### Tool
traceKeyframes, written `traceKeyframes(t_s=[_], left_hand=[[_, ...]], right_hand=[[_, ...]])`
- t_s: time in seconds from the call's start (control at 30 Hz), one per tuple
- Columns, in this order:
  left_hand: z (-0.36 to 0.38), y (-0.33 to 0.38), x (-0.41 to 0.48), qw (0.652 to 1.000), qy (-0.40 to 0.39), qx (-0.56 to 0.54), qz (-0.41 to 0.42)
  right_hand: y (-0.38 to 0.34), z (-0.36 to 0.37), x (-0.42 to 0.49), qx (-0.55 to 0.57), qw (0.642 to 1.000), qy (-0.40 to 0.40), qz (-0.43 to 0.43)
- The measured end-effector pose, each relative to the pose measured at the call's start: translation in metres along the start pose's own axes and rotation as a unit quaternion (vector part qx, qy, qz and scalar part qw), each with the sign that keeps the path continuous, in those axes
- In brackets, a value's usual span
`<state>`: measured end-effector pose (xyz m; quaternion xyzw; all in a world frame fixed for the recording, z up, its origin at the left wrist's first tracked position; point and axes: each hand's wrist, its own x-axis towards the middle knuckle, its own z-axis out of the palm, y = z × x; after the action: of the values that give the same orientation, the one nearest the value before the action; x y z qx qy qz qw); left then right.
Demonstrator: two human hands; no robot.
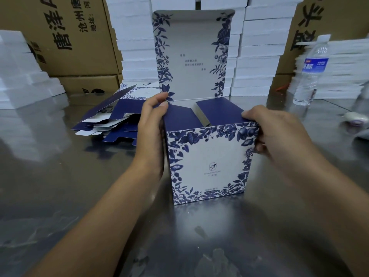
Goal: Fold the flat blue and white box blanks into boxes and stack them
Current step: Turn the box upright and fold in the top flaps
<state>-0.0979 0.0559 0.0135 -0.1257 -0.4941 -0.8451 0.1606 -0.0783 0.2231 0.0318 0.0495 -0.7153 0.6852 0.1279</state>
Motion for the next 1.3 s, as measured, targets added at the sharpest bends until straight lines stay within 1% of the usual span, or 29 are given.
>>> traceKeyframes(t_s=[0.1,0.17,0.3,0.4,0.53,0.63,0.83,0.93,1.0,1.13,1.3], left_hand=[[0.001,0.001,-0.001,0.999,-0.019,-0.026,-0.018],[0.001,0.001,-0.001,0.999,-0.025,-0.021,-0.025],[0.001,-0.001,-0.001,0.999,-0.037,-0.01,-0.032],[0.0,-0.002,0.001,0.998,-0.04,-0.019,-0.035],[-0.002,-0.003,0.002,0.998,-0.031,-0.018,-0.042],[-0.003,-0.003,0.003,0.998,-0.04,-0.013,-0.043],[-0.005,-0.003,0.004,0.998,-0.048,-0.008,-0.044],[-0.005,-0.003,0.004,0.998,-0.046,-0.004,-0.045],[-0.005,-0.002,0.004,0.998,-0.049,0.0,-0.044],[-0.005,-0.003,0.003,0.998,-0.055,-0.006,-0.043],[-0.005,-0.004,0.004,0.997,-0.056,-0.005,-0.043]], right_hand=[[-0.003,-0.002,-0.003,-0.05,0.998,-0.004,-0.041],[-0.005,-0.004,-0.003,-0.088,0.994,0.0,-0.065],[-0.01,-0.013,-0.002,-0.158,0.983,-0.031,-0.088],[-0.013,-0.012,-0.001,-0.152,0.986,-0.035,-0.065],[-0.016,-0.009,0.009,-0.07,0.997,-0.039,0.024],[-0.013,-0.007,0.016,-0.045,0.997,-0.046,0.044],[-0.017,-0.01,0.023,-0.095,0.993,-0.074,0.008],[-0.018,-0.008,0.031,-0.112,0.99,-0.078,0.037],[-0.02,-0.006,0.036,-0.113,0.99,-0.063,0.063],[-0.023,-0.006,0.041,-0.134,0.988,-0.064,0.048],[-0.026,-0.006,0.047,-0.182,0.979,-0.069,0.062]])
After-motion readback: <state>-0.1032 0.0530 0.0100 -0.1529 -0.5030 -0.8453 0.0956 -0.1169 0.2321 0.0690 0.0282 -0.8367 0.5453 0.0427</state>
